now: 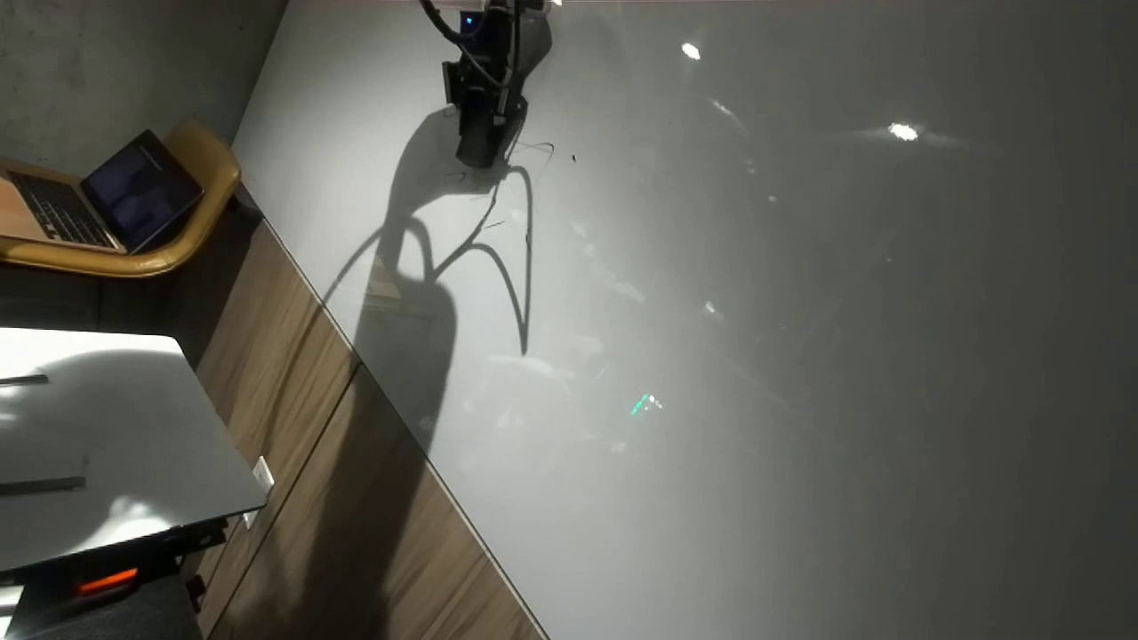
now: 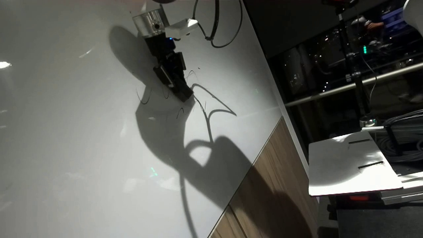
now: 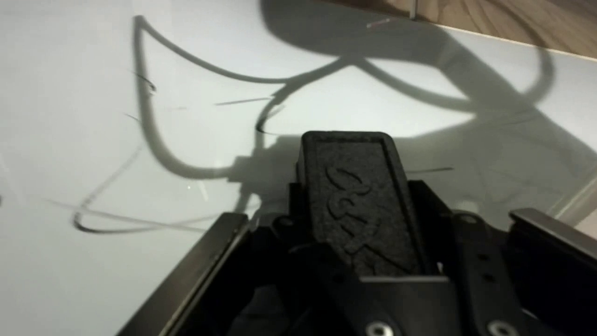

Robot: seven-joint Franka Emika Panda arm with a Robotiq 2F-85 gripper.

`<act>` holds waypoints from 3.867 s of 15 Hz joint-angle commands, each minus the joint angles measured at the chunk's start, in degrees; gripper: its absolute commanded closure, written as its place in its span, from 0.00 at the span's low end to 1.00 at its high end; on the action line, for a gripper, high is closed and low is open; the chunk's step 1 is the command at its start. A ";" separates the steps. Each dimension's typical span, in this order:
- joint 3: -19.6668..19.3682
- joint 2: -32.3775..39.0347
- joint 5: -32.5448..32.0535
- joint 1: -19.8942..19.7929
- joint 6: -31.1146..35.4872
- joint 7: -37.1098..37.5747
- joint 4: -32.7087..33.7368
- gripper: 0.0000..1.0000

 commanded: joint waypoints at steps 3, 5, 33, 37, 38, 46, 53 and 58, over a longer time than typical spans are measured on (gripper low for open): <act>-5.17 -4.44 0.22 -8.37 7.02 -1.42 -6.59 0.68; -7.03 -5.43 0.80 -11.34 9.07 -2.94 -8.41 0.68; -8.48 -10.08 25.49 -15.77 17.62 -19.00 -15.07 0.68; -6.32 -10.23 24.51 -13.71 17.32 -16.86 -14.94 0.68; -5.59 -10.09 24.18 -13.05 17.35 -16.03 -14.85 0.68; -0.26 -8.60 22.43 -7.92 17.85 -11.61 -12.65 0.68; 3.44 -8.68 21.97 -4.02 17.69 -8.89 -11.73 0.68; 5.94 -8.33 21.24 -1.45 17.68 -6.84 -11.27 0.68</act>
